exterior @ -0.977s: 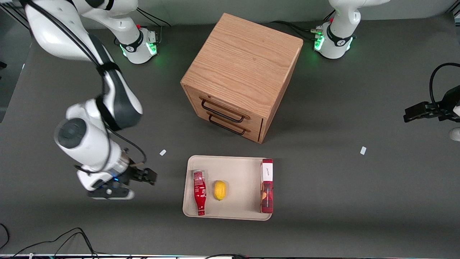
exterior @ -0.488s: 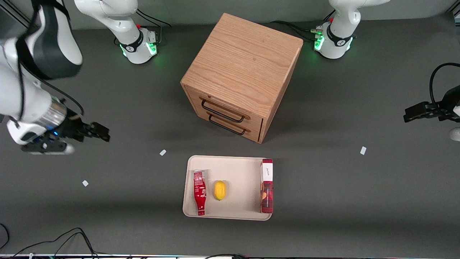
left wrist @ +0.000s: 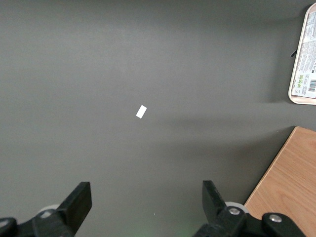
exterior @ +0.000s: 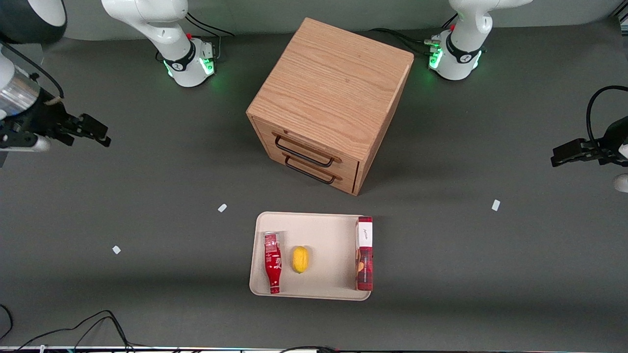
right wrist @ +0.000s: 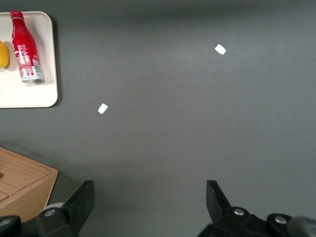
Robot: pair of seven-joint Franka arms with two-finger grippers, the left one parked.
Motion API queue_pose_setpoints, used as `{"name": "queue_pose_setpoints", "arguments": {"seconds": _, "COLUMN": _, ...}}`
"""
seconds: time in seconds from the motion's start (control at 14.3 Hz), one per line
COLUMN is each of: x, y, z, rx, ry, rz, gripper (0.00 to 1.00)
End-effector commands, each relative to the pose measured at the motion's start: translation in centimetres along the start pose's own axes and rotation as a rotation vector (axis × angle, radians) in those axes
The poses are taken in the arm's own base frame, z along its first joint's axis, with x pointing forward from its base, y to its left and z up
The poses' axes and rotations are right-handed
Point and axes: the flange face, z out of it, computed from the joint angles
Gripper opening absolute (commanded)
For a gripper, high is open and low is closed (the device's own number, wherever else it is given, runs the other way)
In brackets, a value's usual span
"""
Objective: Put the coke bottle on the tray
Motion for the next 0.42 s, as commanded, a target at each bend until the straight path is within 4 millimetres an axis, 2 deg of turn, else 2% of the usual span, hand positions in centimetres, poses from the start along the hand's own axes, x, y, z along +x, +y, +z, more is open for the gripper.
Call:
{"name": "queue_pose_setpoints", "arguments": {"seconds": 0.0, "x": -0.8, "y": -0.2, "z": -0.5, "rx": 0.016, "ry": 0.010, "rz": -0.012, "gripper": 1.00}}
{"name": "queue_pose_setpoints", "arguments": {"seconds": 0.35, "x": 0.9, "y": -0.4, "z": -1.0, "rx": 0.000, "ry": 0.021, "rz": 0.032, "gripper": 1.00}}
